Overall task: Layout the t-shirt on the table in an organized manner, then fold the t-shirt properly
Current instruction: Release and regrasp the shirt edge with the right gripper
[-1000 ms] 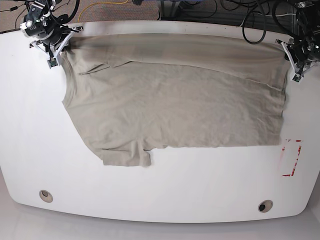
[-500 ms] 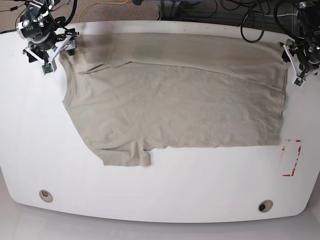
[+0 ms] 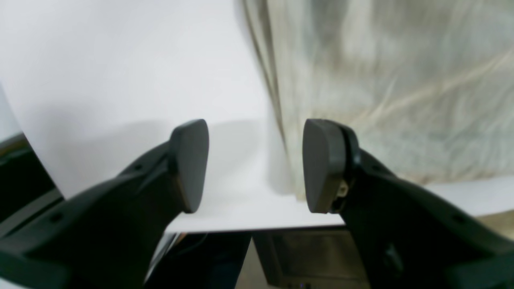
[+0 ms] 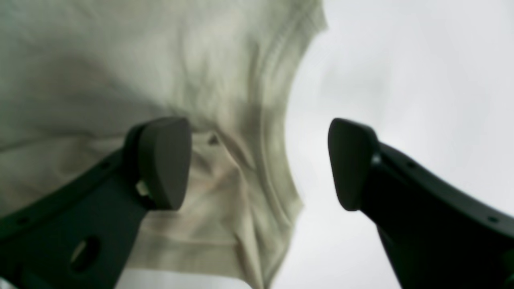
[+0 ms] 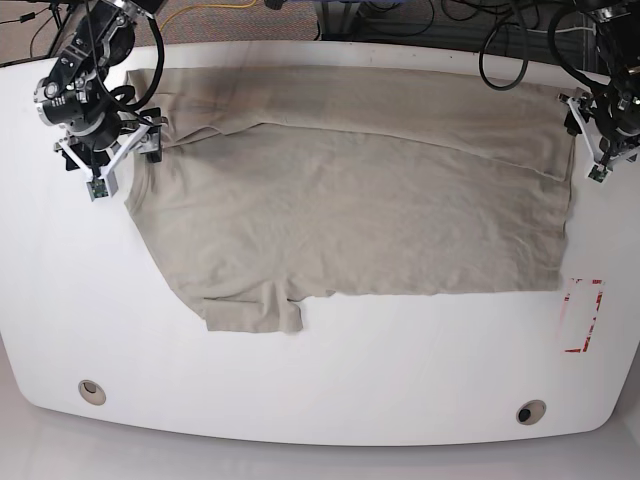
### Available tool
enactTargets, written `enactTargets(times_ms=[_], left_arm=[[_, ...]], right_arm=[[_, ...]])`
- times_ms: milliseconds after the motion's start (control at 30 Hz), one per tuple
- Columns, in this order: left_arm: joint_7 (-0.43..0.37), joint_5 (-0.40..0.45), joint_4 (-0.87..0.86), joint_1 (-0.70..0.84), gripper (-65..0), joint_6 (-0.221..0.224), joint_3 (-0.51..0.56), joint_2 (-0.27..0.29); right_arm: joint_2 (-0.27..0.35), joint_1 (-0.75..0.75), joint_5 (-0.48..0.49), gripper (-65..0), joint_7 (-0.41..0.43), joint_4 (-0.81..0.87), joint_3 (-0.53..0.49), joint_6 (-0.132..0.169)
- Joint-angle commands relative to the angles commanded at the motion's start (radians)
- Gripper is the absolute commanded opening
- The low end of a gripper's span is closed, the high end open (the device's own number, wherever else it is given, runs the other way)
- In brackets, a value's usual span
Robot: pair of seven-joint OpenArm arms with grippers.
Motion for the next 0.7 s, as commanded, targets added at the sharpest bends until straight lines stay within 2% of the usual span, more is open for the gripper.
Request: enactTargets(times_ms=[100,333,567,700], left_arm=[[0.000,0.000,-0.002,0.000,-30.4,0.000,0.000,0.000],[0.000,0.000,-0.002,0.000,-30.4,0.000,0.000,0.000],[-0.003,0.000,-0.003,0.000,-30.4,0.000,0.000,0.000],[-0.003,0.000,-0.005,0.000,-30.4,0.000,0.000,0.000]], right_arm=[[-0.009,0.006,-0.037,-14.3,0.000,-0.020,-0.026,0.000],[-0.012,-0.009,-0.048,-15.5,0.002,-0.058,-0.037,0.000],[-0.008,-0.068,-0.048,-30.0,0.002,-0.048,-0.037,0.000],[-0.008,-0.109,-0.048,-31.1,0.002,-0.034,-0.038,0.000]])
